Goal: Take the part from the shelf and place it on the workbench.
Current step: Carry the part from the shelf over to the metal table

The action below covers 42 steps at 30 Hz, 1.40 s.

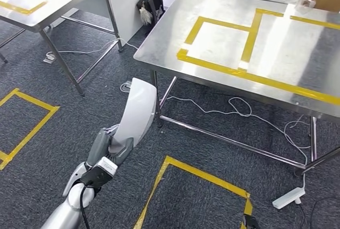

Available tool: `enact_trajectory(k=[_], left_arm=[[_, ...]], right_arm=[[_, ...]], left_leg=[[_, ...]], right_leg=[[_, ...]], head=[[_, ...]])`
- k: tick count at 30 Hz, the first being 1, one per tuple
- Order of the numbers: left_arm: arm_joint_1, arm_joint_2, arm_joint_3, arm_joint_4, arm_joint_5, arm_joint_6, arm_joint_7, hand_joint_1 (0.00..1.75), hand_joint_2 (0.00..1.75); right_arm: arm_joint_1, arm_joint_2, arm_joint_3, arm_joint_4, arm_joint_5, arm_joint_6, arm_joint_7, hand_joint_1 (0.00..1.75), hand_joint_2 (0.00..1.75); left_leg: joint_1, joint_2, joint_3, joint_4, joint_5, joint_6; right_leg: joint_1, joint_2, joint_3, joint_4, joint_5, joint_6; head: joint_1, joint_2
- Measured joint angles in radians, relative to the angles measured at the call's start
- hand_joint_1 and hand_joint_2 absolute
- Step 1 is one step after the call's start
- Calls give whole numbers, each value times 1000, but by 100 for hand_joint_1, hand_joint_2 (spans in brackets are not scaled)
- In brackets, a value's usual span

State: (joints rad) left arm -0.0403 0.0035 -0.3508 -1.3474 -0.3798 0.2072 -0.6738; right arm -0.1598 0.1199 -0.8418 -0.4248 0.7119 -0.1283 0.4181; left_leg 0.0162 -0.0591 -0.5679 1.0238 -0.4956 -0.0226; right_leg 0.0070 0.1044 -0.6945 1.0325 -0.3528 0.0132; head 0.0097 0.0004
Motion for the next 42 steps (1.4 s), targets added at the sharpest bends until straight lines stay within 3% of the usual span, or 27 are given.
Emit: enact_trajectory(k=[2, 4, 6, 8, 9, 10, 11, 13, 15, 16, 18, 19, 21, 23, 24, 25, 26, 28, 29, 31, 34, 36, 37, 38, 40, 41, 42], left_arm=[[-4, 2, -2, 3, -2, -4, 0, 175, 175], [-13, 3, -6, 5, -4, -10, -1, 175, 175], [-25, 4, -10, 7, -6, -16, -2, 175, 175], [-32, 7, -12, 10, -8, -21, -2, 175, 175], [-35, 8, -13, 12, -9, -22, -2, 175, 175], [-38, 8, -13, 14, -9, -22, -2, 175, 175], [-41, 8, -13, 15, -10, -24, -2, 175, 175], [-48, 8, -14, 17, -8, -28, -2, 175, 175], [-61, 7, -14, 17, 3, -36, -1, 175, 175], [-70, 6, -14, 17, 9, -38, 1, 175, 175], [-93, -2, -14, 16, 14, -40, 13, 175, 175], [-107, -6, -15, 16, 14, -40, 19, 175, 175], [-130, -11, -16, 15, 12, -39, 27, 175, 175], [-138, -12, -18, 16, 11, -39, 32, 175, 175], [-138, -12, -19, 17, 10, -39, 34, 175, 175], [-137, -12, -20, 18, 9, -39, 35, 175, 175], [-137, -11, -21, 18, 9, -39, 35, 175, 175], [-140, -11, -21, 18, 9, -39, 35, 175, 175], [-141, -11, -22, 18, 9, -39, 35, 175, 175], [-142, -11, -22, 18, 9, -39, 35, 175, 175], [-142, -11, -22, 18, 9, -39, 35, 175, 175], [-141, -10, -23, 19, 8, -37, 35, 175, 175], [-146, -12, -27, 20, -5, -24, 36, 175, 175], [-156, -14, -33, 20, -30, 7, 47, 175, 175], [-179, -21, -47, 23, -90, 78, 80, 175, 175], [-189, -23, -53, 25, -112, 107, 98, 175, 175], [-195, -25, -58, 27, -122, 123, 109, 175, 175]], right_arm=[[4, -1, 3, 1, -1, 0, -1, 0, 175], [9, -2, 7, 3, -3, -2, 2, 0, 175], [6, -3, 16, 5, -4, -3, 9, 0, 175], [1, -3, 27, 7, -6, -3, 12, 0, 175], [1, -3, 31, 8, -7, -3, 11, 0, 175], [1, -3, 35, 8, -7, -4, 11, 0, 175], [1, -3, 38, 8, -8, -4, 11, 0, 175], [-1, -3, 45, 9, -9, -6, 13, 0, 175], [-8, -2, 53, 10, -11, -9, 14, 0, 175], [-11, -2, 58, 11, -12, -11, 13, 0, 175], [-12, -3, 67, 11, -14, -14, 11, 0, 175], [-12, -3, 72, 11, -14, -15, 14, 0, 175], [-15, -3, 80, 12, -15, -18, 21, 0, 175], [-18, -2, 87, 12, -17, -19, 22, 0, 175], [-17, -2, 90, 13, -17, -19, 20, 0, 175], [-15, -2, 93, 13, -18, -19, 19, 0, 175], [-14, -2, 94, 14, -18, -19, 20, 0, 175], [-11, -2, 96, 14, -18, -19, 23, 0, 175], [-11, -2, 97, 14, -18, -19, 25, 0, 175], [-10, -1, 97, 14, -19, -19, 25, 0, 175], [-10, -1, 97, 14, -19, -19, 25, 0, 175], [-13, 0, 98, 17, -19, -20, 20, 0, 175], [-13, 0, 102, 18, -23, -21, 19, 0, 175], [-16, 0, 110, 19, -30, -23, 18, 0, 175], [-17, -2, 132, 21, -49, -28, 19, 0, 175], [-17, -2, 141, 22, -58, -29, 19, 0, 175], [-13, -2, 147, 23, -63, -29, 19, 0, 175]], left_leg=[[-2, 4, 1, -5, 6, 18], [0, 19, 6, -9, 19, 31], [1, 37, 10, -11, 23, 39], [-1, 57, 11, -11, 22, 41], [-1, 68, 12, -11, 20, 42], [0, 77, 13, -11, 18, 42], [0, 86, 16, -11, 16, 40], [-1, 100, 24, -10, 8, 33], [-8, 112, 31, -13, -7, 21], [-10, 119, 35, -16, -14, 15], [-7, 129, 48, -21, -27, 3], [-5, 123, 51, -12, -33, -2], [-2, 94, 8, 75, -60, -10], [-3, 74, -91, 219, -94, -13], [-4, 71, -137, 268, -94, -13], [-4, 69, -167, 282, -71, -12], [-4, 65, -177, 255, -26, -10], [-4, 46, -154, 132, 90, -4], [-4, 35, -141, 81, 131, -2], [-4, 24, -131, 45, 157, -2], [-4, 19, -129, 38, 161, -2], [-3, 1, -116, 7, 146, -1], [-4, 0, -95, -13, 129, 7], [-4, 7, -60, -33, 103, 18], [-7, 40, 14, -53, 58, 38], [-7, 53, 46, -55, 36, 41], [-6, 60, 68, -56, 18, 41]], right_leg=[[-2, 15, -2, -5, 4, 15], [-1, -6, -13, 10, -11, 26], [-1, -58, -53, 99, -64, 35], [-5, -88, -110, 232, -124, 43], [-7, -93, -126, 272, -136, 46], [-9, -96, -122, 274, -130, 49], [-11, -101, -98, 236, -109, 51], [-8, -135, -15, 100, -62, 52], [-3, -164, 37, 16, -56, 43], [1, -165, 44, 6, -67, 35], [1, -145, 52, 2, -75, 19], [0, -135, 62, -1, -79, 12], [-5, -116, 84, -5, -86, -3], [-5, -94, 104, -5, -103, -12], [-5, -80, 115, -5, -112, -13], [-5, -66, 127, -5, -122, -13], [-5, -52, 142, -5, -133, -12], [-6, -28, 171, -7, -155, -7], [-7, -22, 179, -8, -163, -6], [-9, -18, 180, -9, -169, -4], [-9, -17, 176, -10, -170, -4], [-8, -7, 180, -10, -183, 2], [-9, 0, 196, -18, -185, 11], [-9, -17, 177, 30, -184, 24], [-9, -63, 98, 154, -204, 44], [-8, -90, 35, 224, -235, 48], [-8, -93, 3, 229, -272, 48]], head=[[0, 0], [4, 0], [12, 0], [15, 0], [15, 0], [15, 0], [15, 0], [17, 0], [16, 0], [15, 0], [13, 0], [12, 0], [8, 0], [6, 0], [6, 0], [5, 0], [5, 0], [5, 0], [5, 0], [5, 0], [5, 0], [5, 0], [6, 0], [8, 0], [14, 0], [17, 0], [18, 0]])
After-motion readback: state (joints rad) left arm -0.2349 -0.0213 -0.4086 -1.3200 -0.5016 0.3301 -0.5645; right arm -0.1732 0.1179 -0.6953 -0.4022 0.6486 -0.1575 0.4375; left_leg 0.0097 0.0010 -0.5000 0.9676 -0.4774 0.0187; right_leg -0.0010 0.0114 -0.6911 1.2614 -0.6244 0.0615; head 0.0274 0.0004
